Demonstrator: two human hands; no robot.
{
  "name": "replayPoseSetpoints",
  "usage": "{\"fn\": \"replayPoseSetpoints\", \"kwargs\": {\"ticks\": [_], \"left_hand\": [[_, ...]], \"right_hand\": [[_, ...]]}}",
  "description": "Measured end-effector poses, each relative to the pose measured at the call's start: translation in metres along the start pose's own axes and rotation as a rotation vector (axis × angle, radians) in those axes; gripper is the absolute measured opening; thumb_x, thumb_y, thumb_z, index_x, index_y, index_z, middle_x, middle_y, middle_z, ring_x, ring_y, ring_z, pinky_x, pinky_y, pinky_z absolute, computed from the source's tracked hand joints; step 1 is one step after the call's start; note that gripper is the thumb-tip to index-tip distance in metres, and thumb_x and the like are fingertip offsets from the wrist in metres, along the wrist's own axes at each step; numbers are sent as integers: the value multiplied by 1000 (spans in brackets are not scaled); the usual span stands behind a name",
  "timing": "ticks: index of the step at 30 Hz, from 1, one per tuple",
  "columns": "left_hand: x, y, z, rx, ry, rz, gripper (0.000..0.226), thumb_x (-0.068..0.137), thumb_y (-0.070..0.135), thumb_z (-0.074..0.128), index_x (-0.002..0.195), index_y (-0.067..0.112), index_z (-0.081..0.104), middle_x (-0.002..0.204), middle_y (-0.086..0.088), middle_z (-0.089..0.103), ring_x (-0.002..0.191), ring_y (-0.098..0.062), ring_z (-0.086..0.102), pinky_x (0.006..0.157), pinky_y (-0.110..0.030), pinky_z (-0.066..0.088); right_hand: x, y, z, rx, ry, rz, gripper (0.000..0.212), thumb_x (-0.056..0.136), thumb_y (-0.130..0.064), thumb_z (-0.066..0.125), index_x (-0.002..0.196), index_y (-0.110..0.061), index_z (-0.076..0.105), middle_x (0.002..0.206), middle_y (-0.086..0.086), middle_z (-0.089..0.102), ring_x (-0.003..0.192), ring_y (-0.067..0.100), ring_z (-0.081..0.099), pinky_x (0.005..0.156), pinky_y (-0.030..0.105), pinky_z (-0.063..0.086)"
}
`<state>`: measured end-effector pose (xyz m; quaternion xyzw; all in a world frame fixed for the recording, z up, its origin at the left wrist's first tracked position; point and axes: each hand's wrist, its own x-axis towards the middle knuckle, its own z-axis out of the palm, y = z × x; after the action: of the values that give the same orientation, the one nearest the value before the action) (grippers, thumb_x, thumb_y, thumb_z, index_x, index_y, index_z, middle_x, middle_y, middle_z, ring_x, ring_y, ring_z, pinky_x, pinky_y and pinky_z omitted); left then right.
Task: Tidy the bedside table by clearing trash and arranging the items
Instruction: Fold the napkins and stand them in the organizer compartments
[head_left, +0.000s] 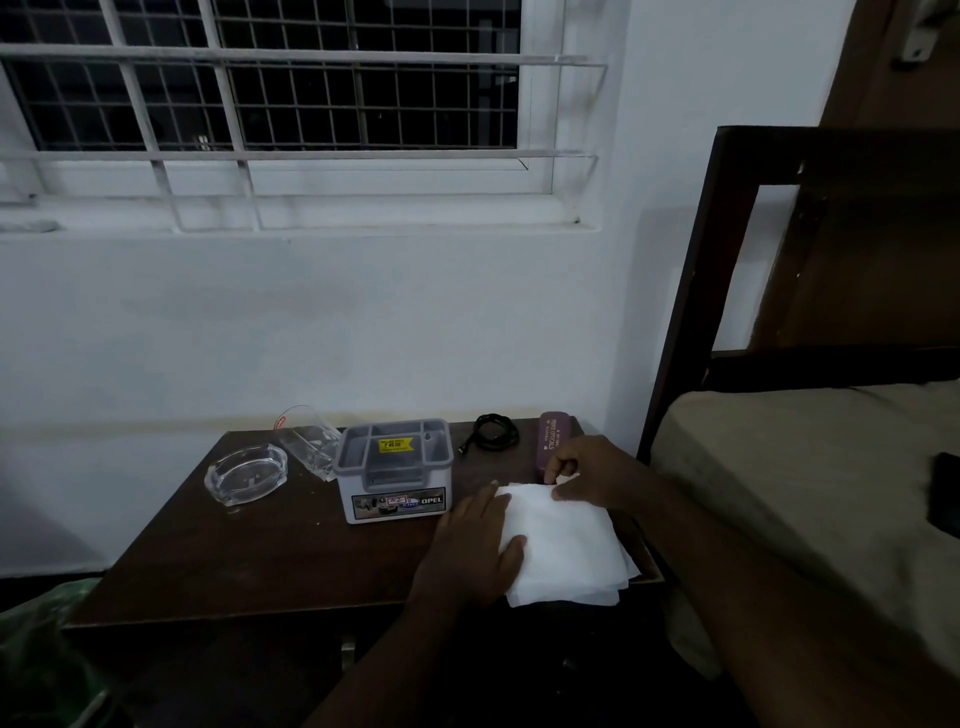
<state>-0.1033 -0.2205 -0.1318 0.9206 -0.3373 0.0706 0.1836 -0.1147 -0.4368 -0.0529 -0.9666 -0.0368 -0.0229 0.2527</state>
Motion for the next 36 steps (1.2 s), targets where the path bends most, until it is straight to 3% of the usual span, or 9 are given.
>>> {"fn": "replayPoseSetpoints", "kwargs": {"ticks": [5, 11, 13, 17, 20, 24, 27, 31, 36], "left_hand": [[0, 0, 0, -18, 28, 4, 82, 79, 63, 16, 149, 21, 26, 159, 0, 20, 143, -17, 24, 113, -35, 22], [1, -1, 3, -20, 37, 9, 85, 80, 63, 15, 151, 18, 20, 161, -2, 15, 145, -16, 19, 114, -34, 20], [1, -1, 2, -31, 29, 7, 86, 79, 64, 14, 152, 18, 18, 161, -2, 12, 146, -16, 17, 115, -34, 18], [2, 0, 1, -74, 51, 10, 88, 80, 63, 20, 153, 14, 11, 162, -3, 7, 147, -16, 13, 116, -33, 18], [3, -1, 3, -132, 94, 12, 90, 83, 59, 31, 152, 9, 5, 162, -5, 5, 148, -17, 9, 117, -37, 22], [2, -3, 6, -200, 196, 21, 82, 83, 51, 48, 148, 5, 26, 150, -8, 34, 132, -20, 39, 107, -35, 37], [0, -1, 2, -220, 291, 70, 51, 76, 39, 56, 121, 15, 51, 120, -1, 52, 107, -19, 54, 89, -32, 47], [-3, -4, -2, -183, 244, 111, 24, 69, 25, 65, 92, 21, 56, 101, 2, 50, 85, -18, 55, 69, -34, 47], [-4, -6, -5, -328, 297, 167, 34, 62, -4, 50, 89, 14, 61, 99, 1, 53, 89, -14, 52, 71, -24, 41]], "right_hand": [[2, 6, 1, 52, -4, 68, 35, 75, -12, 78, 109, -15, 72, 101, 2, 66, 83, 5, 53, 67, 12, 42], [-1, 3, -3, -42, -207, 101, 35, 81, -20, 75, 113, -9, 70, 116, 5, 67, 98, 14, 60, 76, 19, 46], [-3, 2, -1, -77, -191, 77, 33, 79, -24, 76, 109, -10, 71, 114, 4, 66, 97, 14, 59, 79, 22, 47], [-4, -2, -5, -24, -186, -4, 22, 78, -14, 77, 100, -10, 72, 92, -13, 61, 83, -2, 53, 69, 3, 41], [-7, -6, -12, 49, -259, -51, 15, 77, -10, 78, 92, -11, 75, 87, -14, 65, 77, -4, 58, 73, 12, 47], [-16, -12, -19, 114, -322, -51, 17, 77, -13, 80, 93, -14, 76, 83, -14, 69, 69, -6, 59, 64, 8, 45], [-22, -17, -22, 102, -406, -4, 21, 75, -19, 81, 96, -20, 77, 87, -16, 70, 77, -4, 61, 69, 8, 45], [-26, -24, -22, 42, -468, 29, 25, 75, -23, 81, 100, -21, 77, 104, -14, 72, 95, -3, 62, 82, 9, 45], [-29, -23, -21, 5, -459, 66, 23, 73, -27, 83, 95, -23, 78, 108, -10, 72, 104, 7, 63, 99, 32, 48]]}}
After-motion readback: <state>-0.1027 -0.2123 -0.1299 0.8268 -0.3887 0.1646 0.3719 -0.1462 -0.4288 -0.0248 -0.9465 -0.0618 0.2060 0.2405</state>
